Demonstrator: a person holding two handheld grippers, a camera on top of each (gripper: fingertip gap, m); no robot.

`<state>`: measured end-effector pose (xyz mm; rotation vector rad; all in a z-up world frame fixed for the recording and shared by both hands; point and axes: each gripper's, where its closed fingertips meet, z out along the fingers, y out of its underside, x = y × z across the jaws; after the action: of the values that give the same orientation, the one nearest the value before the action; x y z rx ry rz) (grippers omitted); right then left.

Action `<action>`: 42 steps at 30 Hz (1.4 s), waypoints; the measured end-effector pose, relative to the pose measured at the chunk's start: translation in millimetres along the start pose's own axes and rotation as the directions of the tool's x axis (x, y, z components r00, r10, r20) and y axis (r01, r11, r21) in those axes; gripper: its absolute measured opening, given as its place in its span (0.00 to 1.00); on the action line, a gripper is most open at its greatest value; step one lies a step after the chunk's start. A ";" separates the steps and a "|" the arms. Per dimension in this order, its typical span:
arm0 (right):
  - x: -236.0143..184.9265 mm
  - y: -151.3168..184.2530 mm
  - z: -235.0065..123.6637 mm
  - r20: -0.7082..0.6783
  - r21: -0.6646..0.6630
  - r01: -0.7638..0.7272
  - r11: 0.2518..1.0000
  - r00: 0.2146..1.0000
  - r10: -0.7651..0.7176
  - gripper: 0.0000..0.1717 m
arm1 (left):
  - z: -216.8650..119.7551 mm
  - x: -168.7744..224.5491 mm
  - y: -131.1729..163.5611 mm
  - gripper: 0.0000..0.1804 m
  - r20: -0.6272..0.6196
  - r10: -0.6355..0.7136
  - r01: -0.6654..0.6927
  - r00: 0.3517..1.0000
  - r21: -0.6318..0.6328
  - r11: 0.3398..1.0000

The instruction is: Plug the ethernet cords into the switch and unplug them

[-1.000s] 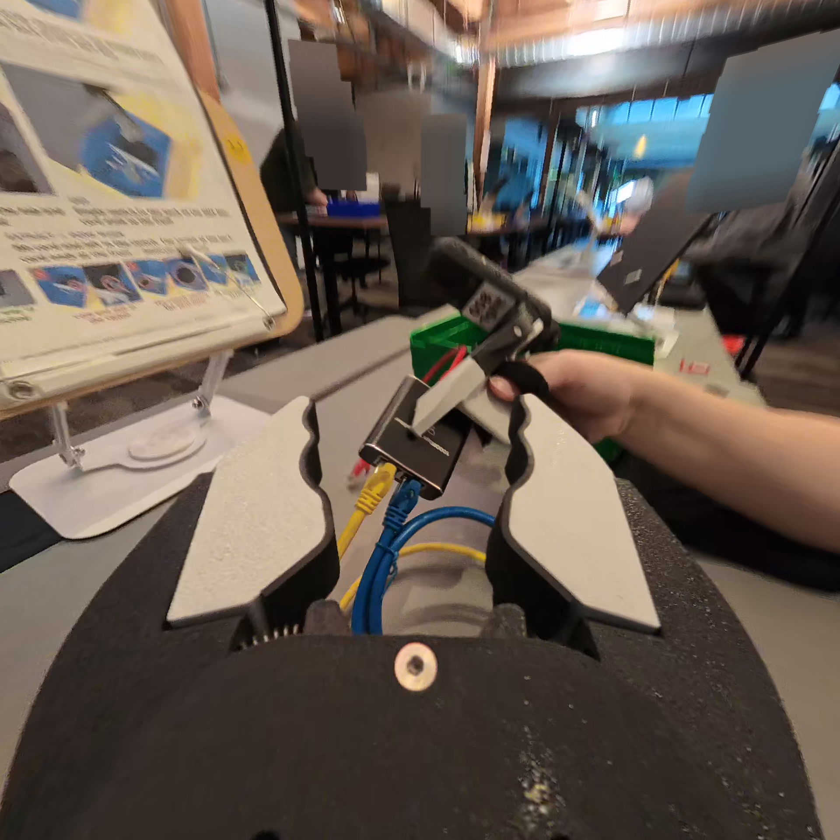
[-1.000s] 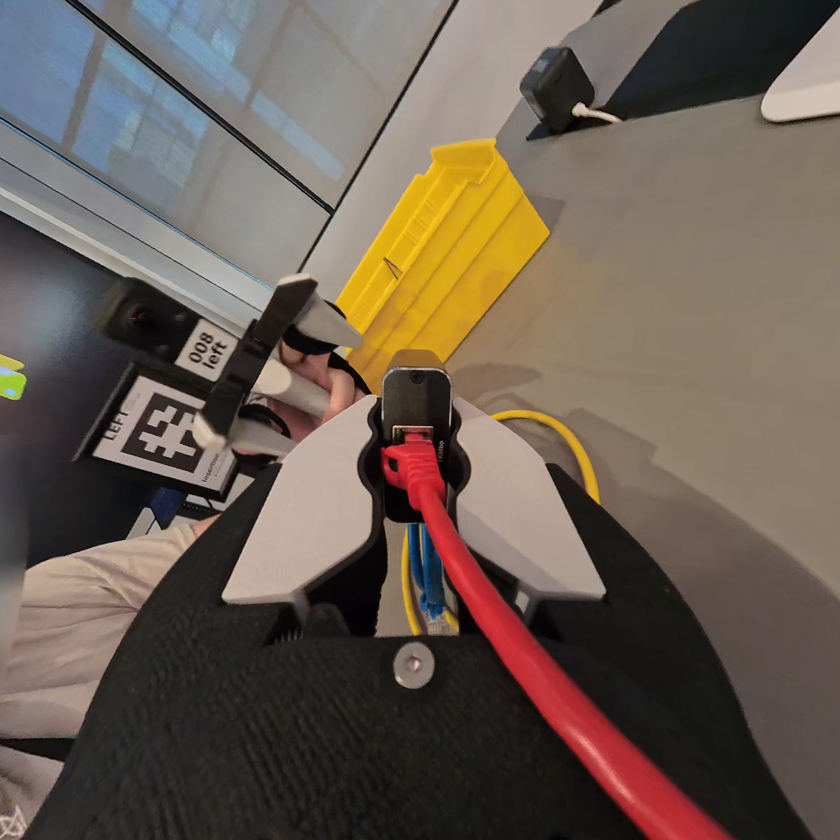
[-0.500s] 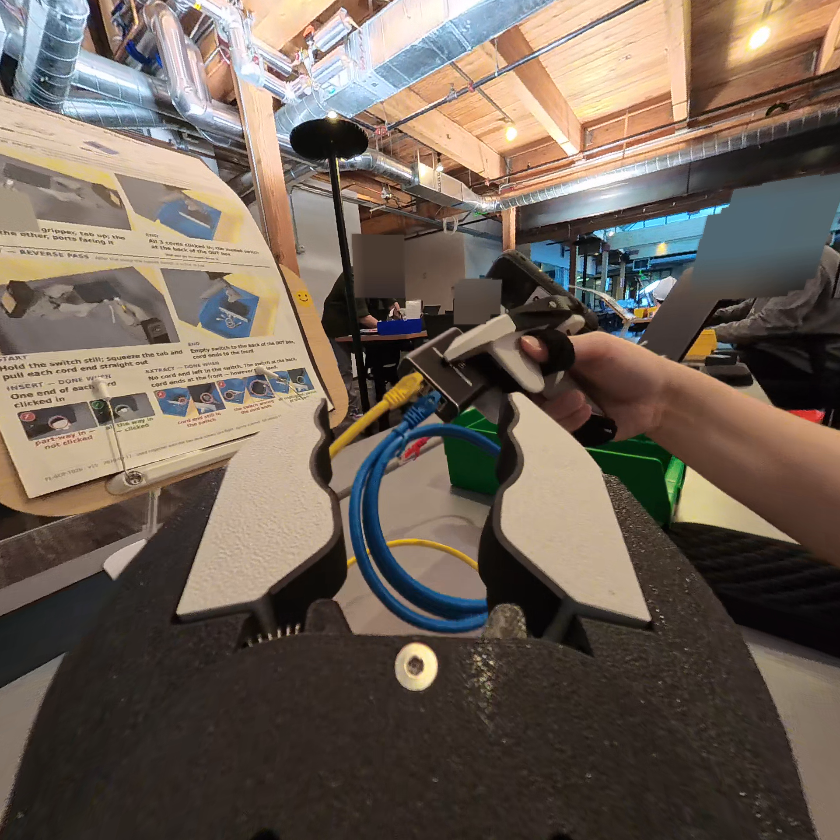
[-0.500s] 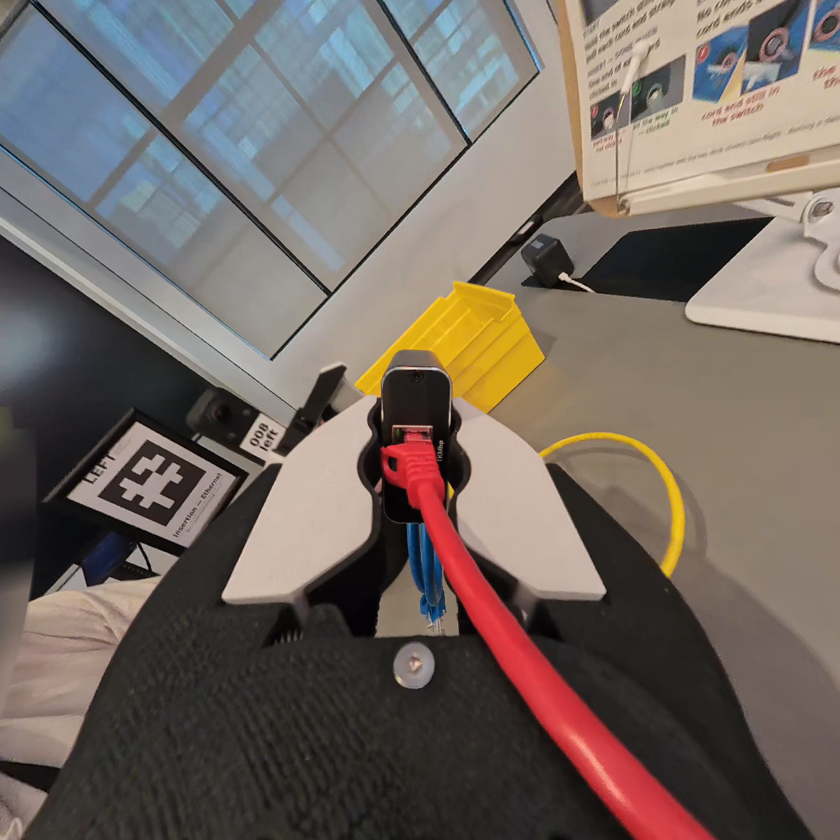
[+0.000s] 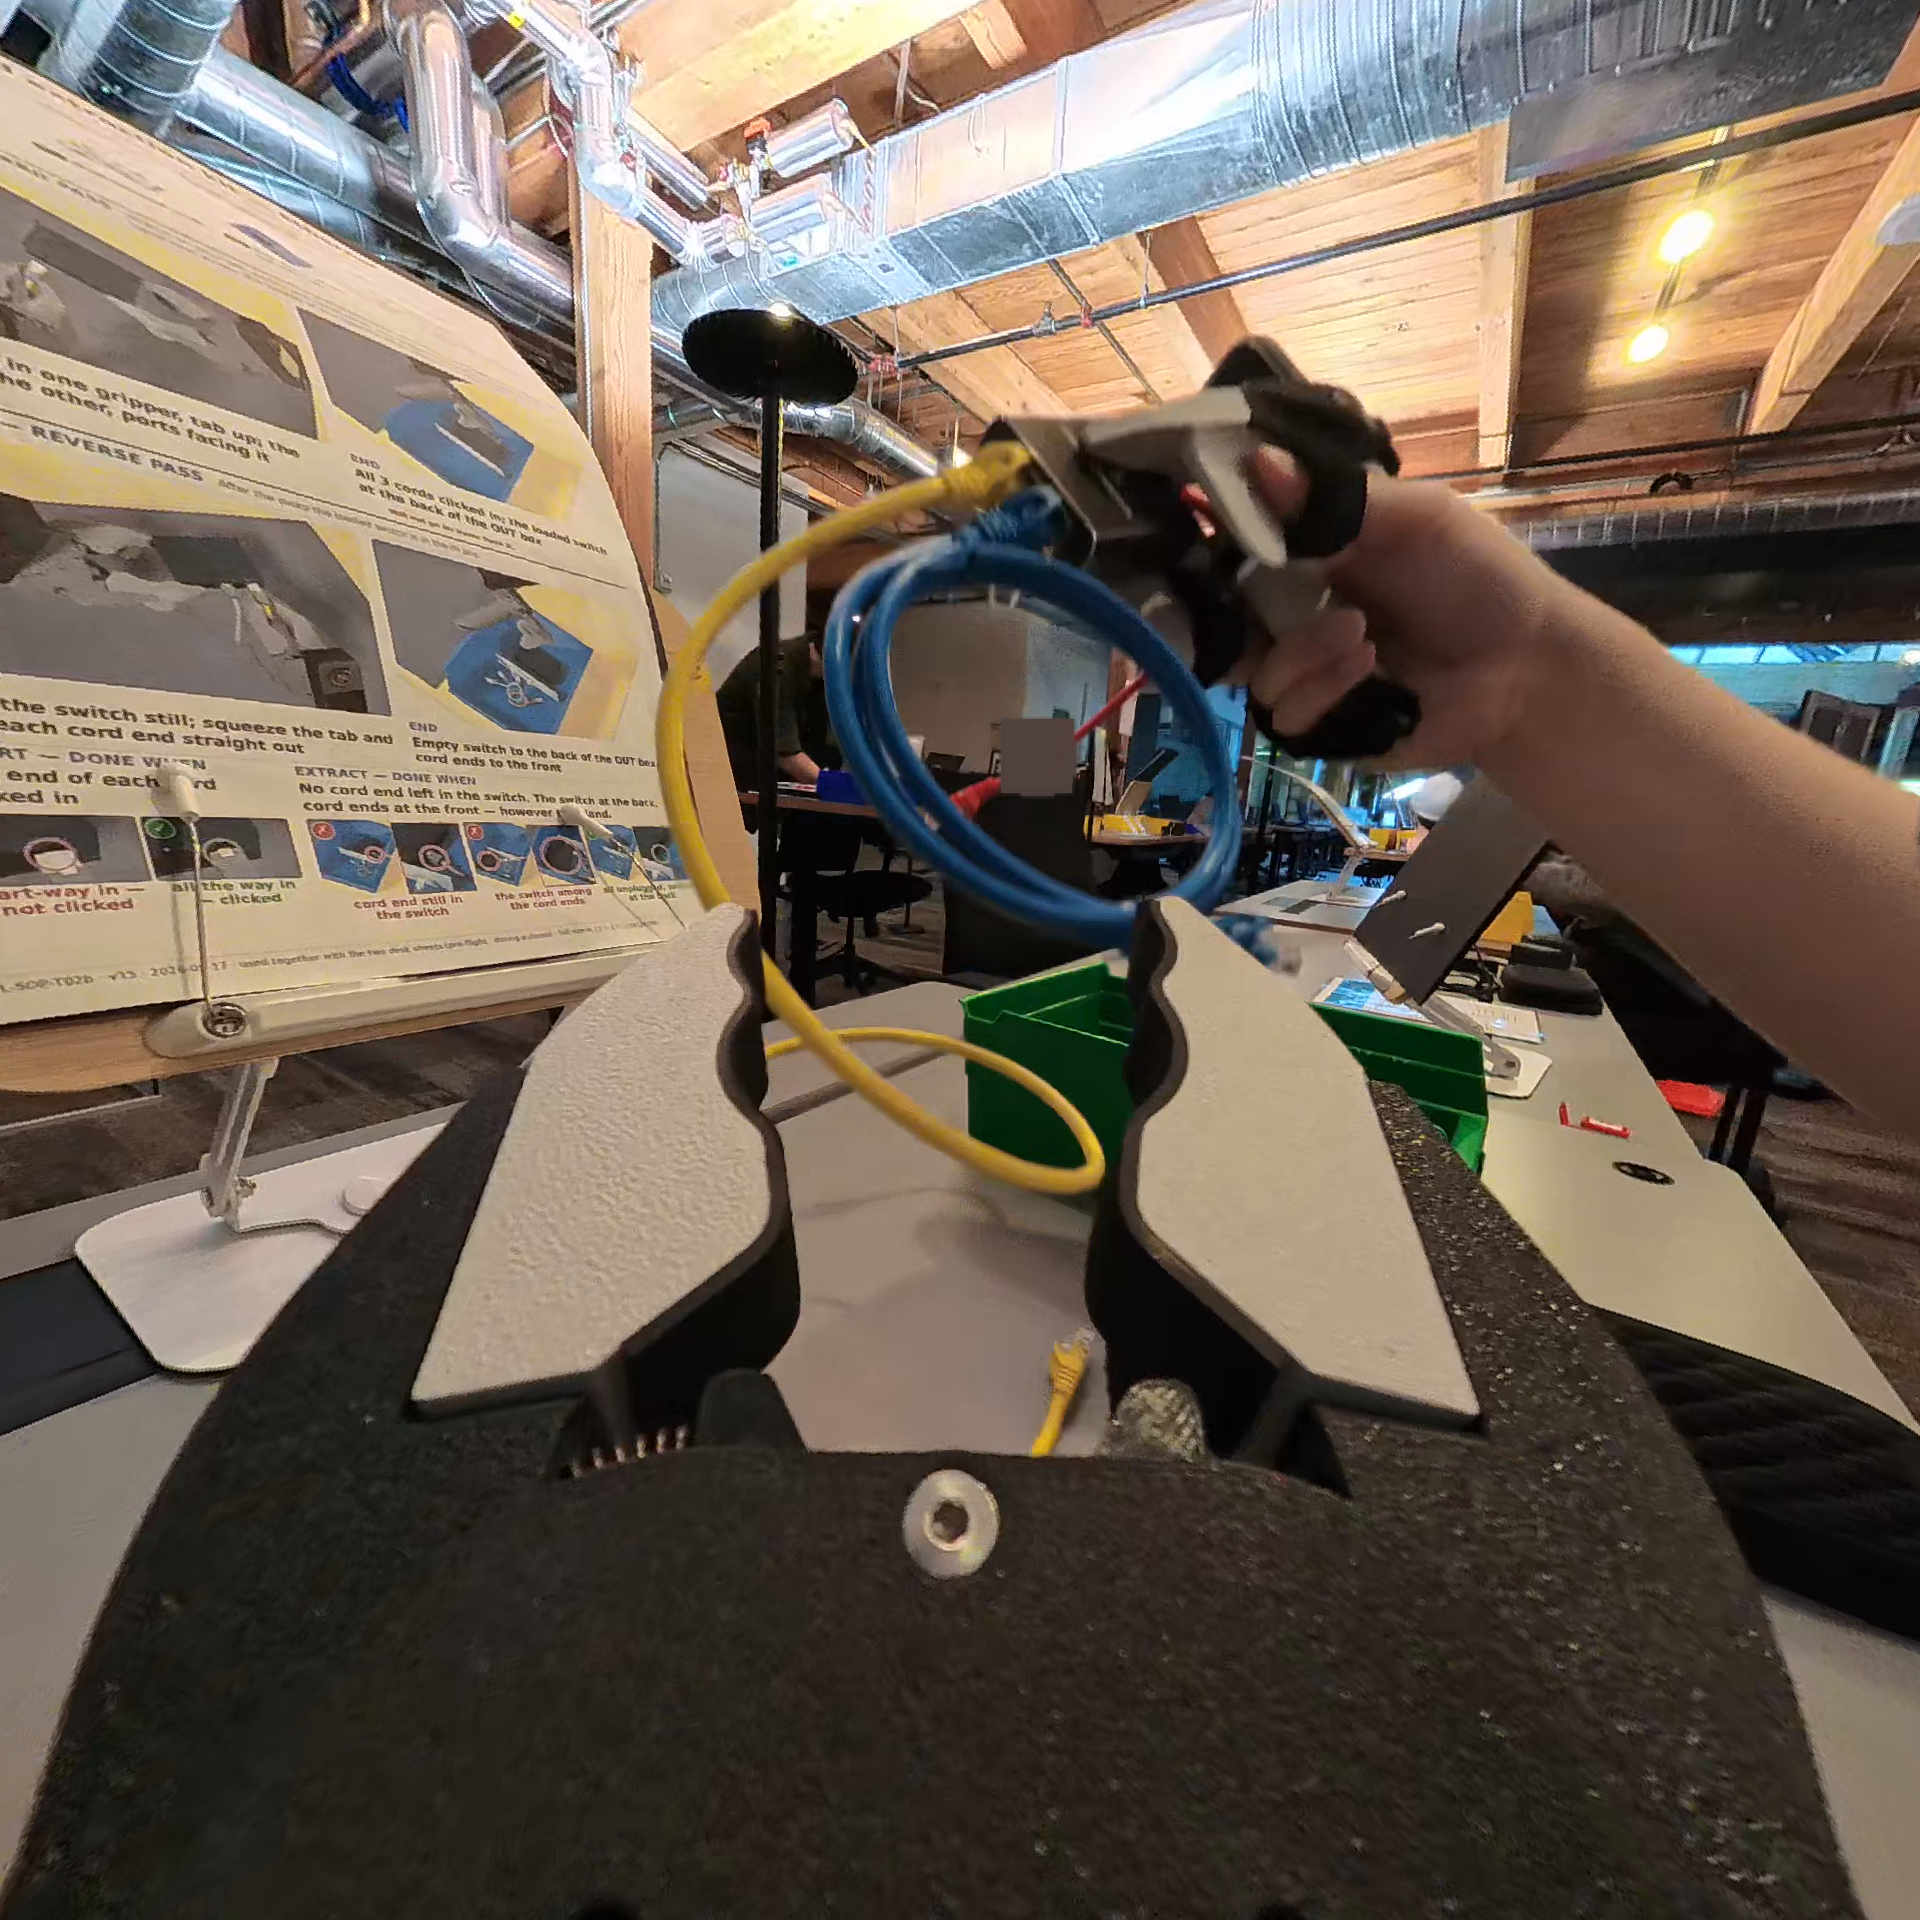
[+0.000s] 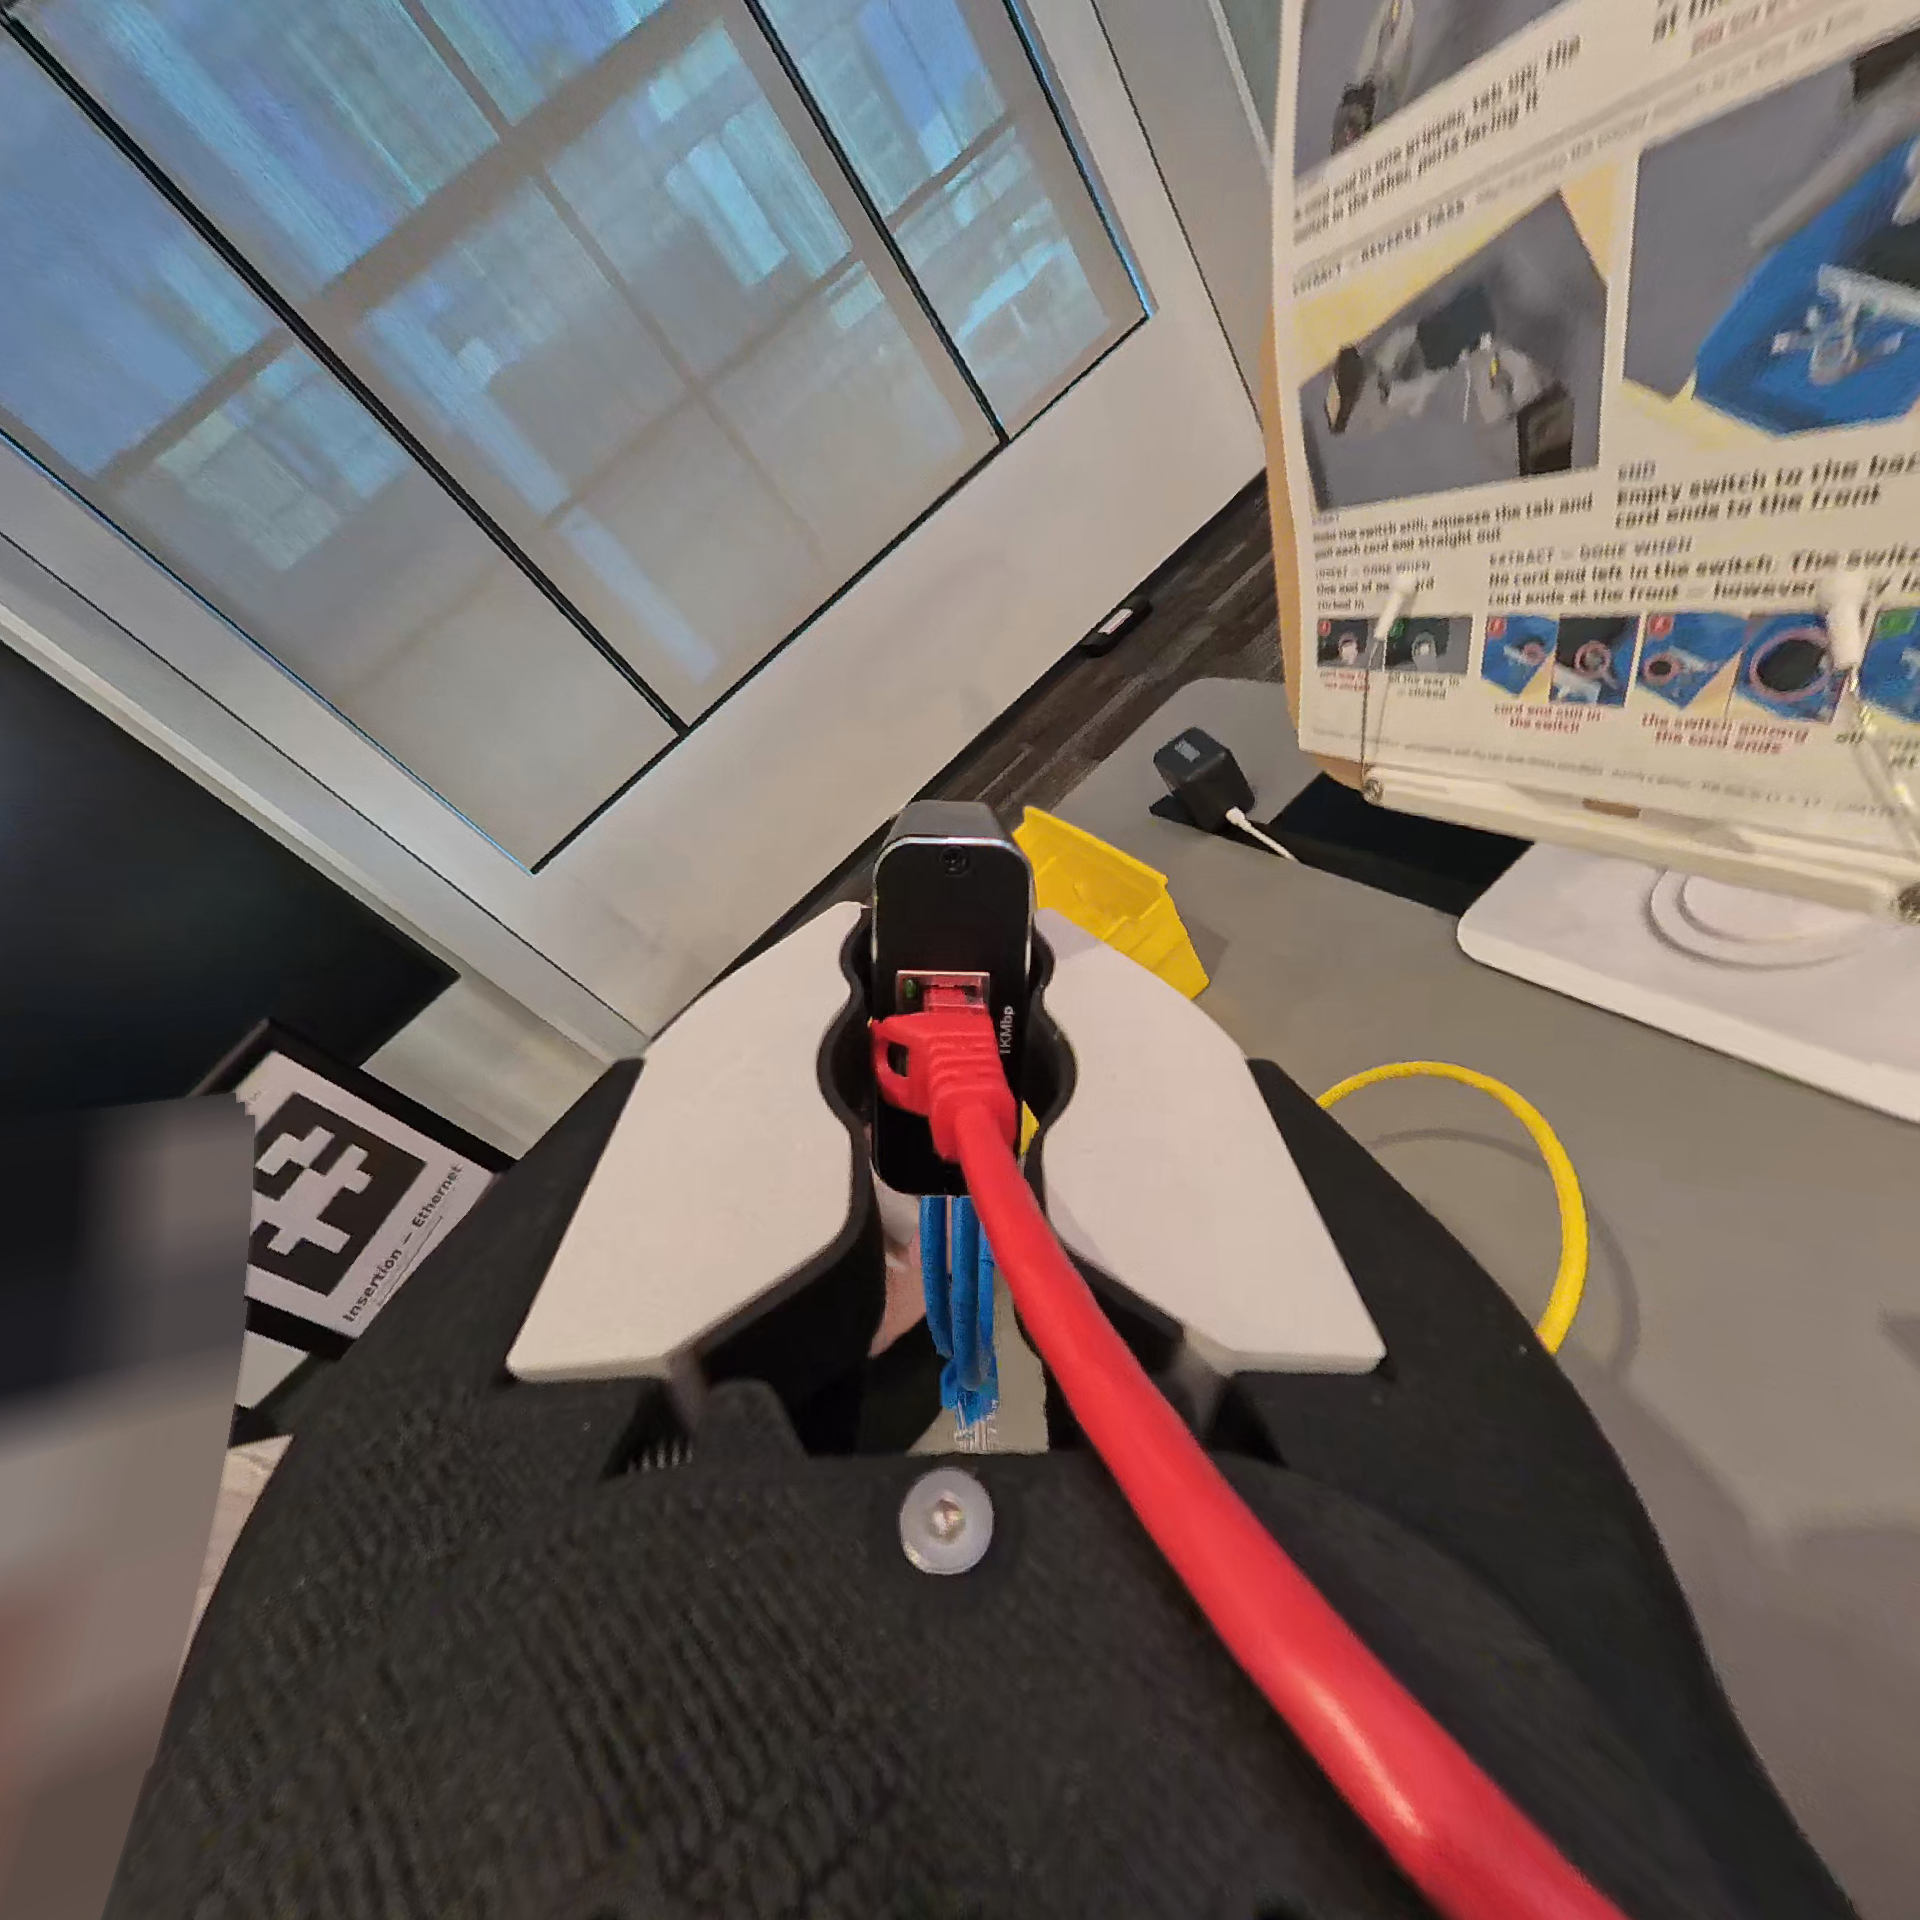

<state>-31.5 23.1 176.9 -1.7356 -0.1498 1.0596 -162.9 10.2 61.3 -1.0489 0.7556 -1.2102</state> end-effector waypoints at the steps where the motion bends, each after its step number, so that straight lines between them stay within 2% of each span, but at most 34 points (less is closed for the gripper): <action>1: -5.5 -8.5 -1.3 -0.005 0.005 0.008 1.000 1.000 -0.008 0.14 | -0.1 1.0 -0.9 0.37 -0.003 -0.001 0.001 1.000 0.006 1.000; 7: -43.8 -64.5 -14.8 -0.040 0.042 0.086 0.995 0.996 -0.085 0.14 | -0.4 5.2 -3.3 0.37 -0.019 -0.003 0.003 1.000 0.017 1.000; 13: -72.0 -127.0 -45.6 -0.110 0.080 0.198 0.977 0.976 -0.189 0.15 | 4.6 0.7 14.6 0.37 -0.038 -0.035 0.032 0.999 -0.070 0.997; 20: -85.2 -190.6 -110.8 -0.221 0.162 0.268 0.949 0.948 -0.230 0.15 | 6.6 -2.9 25.2 0.37 -0.045 -0.078 0.072 0.996 -0.120 0.990; 25: -76.4 -214.5 -170.0 -0.320 0.135 0.382 0.914 0.890 -0.325 0.15 | 10.7 3.5 38.3 0.37 -0.076 -0.086 0.072 0.993 -0.177 0.982; 28: -56.3 -212.6 -198.0 -0.368 0.067 0.460 0.885 0.836 -0.407 0.15 | 12.5 9.8 42.6 0.37 -0.100 -0.075 0.054 0.992 -0.198 0.979; 32: -9.8 -183.8 -223.8 -0.372 -0.081 0.504 0.860 0.785 -0.495 0.15 | 14.3 15.3 48.8 0.37 -0.120 -0.062 0.034 0.991 -0.225 0.974; 36: 48.1 -145.8 -240.7 -0.325 -0.133 0.386 0.913 0.853 -0.408 0.15 | 15.3 15.8 55.0 0.37 -0.126 -0.066 0.033 0.990 -0.251 0.967; 39: 83.4 -113.6 -242.8 -0.256 -0.193 0.397 0.897 0.863 -0.436 0.15 | 15.5 16.4 56.3 0.37 -0.133 -0.074 0.038 0.988 -0.256 0.966; 42: 116.1 -75.7 -237.5 -0.180 -0.279 0.342 0.897 0.899 -0.399 0.15 | 15.5 16.5 57.6 0.37 -0.136 -0.074 0.036 0.988 -0.261 0.965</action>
<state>234.5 -46.3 185.7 -1.9360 -0.4612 0.5659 -124.1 -1.1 14.4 -1.2108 1.0237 -1.2684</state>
